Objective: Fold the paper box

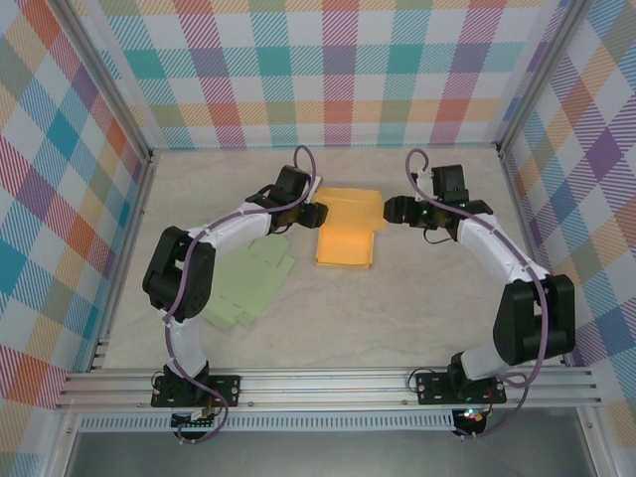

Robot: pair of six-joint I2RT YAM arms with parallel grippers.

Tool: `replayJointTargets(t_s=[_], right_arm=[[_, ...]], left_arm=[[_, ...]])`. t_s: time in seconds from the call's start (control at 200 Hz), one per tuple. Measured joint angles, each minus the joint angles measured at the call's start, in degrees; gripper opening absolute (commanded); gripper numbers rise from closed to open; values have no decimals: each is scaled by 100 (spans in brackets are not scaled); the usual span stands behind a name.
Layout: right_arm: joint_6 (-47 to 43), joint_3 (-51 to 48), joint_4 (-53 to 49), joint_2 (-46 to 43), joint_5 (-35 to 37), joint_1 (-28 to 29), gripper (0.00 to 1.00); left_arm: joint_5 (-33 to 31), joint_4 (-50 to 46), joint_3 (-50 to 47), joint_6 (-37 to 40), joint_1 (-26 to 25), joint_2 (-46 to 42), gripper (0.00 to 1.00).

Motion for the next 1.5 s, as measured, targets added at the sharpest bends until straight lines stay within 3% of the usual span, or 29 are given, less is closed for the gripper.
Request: replayJointTargets(t_s=[0.335,0.525,0.745,1.17,1.285,1.5], right_arm=[[9,313,118,686,-55,133,59],[31,393,157,964,-11,350,47],[13,468,186,1036,109,470,46],[-26,551,302,1178,249,501,28],[-26,551,341,1204,295,511,30],[-286,535,382,1193,817,535,43]], left_arm=[[63,2,20,-4,0,0,41],[85,0,20,-9,0,0,28],[151,2,20,-26,4,0,26],[308,2,20,-31,4,0,20],[365,7,20,-48,4,0,11],[472,48,20,72,4,0,10]])
